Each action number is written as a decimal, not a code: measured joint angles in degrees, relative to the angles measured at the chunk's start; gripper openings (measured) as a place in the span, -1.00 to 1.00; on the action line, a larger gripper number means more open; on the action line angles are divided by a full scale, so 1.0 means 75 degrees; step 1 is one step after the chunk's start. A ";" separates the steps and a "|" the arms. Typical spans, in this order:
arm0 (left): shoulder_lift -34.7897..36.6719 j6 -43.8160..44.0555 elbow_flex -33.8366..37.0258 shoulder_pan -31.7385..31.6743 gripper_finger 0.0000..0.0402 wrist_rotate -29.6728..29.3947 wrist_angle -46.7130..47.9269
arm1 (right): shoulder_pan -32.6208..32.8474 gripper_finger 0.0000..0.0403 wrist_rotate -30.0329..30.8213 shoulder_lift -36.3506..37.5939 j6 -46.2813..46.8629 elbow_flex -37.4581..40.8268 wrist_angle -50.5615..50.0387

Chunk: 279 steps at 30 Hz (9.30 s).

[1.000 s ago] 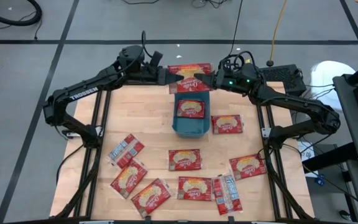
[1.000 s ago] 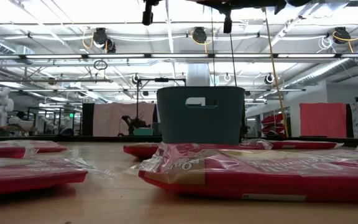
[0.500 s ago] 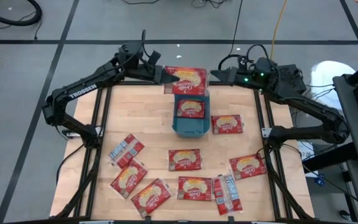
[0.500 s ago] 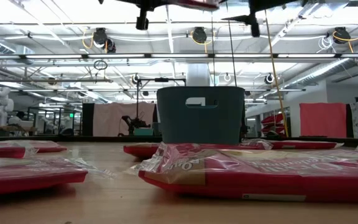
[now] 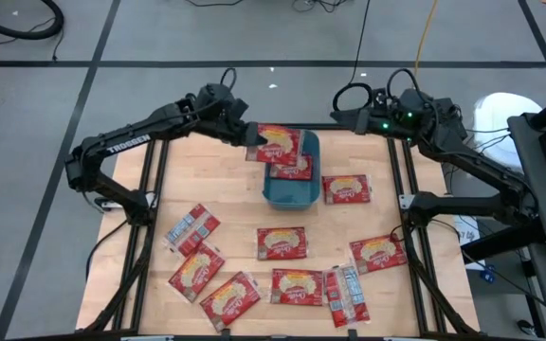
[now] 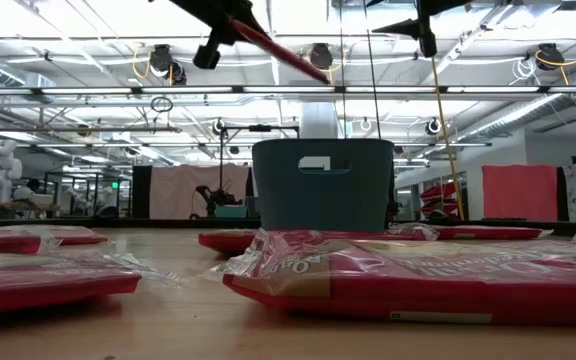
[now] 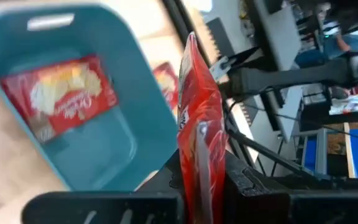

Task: Sort popcorn bags into baskets
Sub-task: Put the red popcorn bag into the blue bin

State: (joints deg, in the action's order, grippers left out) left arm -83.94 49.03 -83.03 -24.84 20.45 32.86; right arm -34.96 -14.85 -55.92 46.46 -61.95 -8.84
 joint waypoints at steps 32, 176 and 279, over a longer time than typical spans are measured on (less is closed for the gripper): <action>-0.0015 0.2649 0.1499 0.0809 -0.84 -0.1102 -0.2650 | 0.0012 -0.02 -0.1848 0.0092 -0.0972 0.0000 -0.0003; -0.3165 -0.0175 -0.0054 0.0874 -0.94 -0.0195 0.0516 | -0.0777 -0.02 -0.1192 -0.0088 -0.1949 0.0000 -0.0173; -0.4439 -0.8202 -0.1202 0.0279 -0.95 -0.0655 0.0560 | 0.0113 -0.51 0.0347 -0.0406 0.1401 0.4433 0.1127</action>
State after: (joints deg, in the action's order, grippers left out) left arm -117.23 -12.49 -92.05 -22.74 15.54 37.06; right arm -34.12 -12.25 -58.96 56.96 -28.70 -0.38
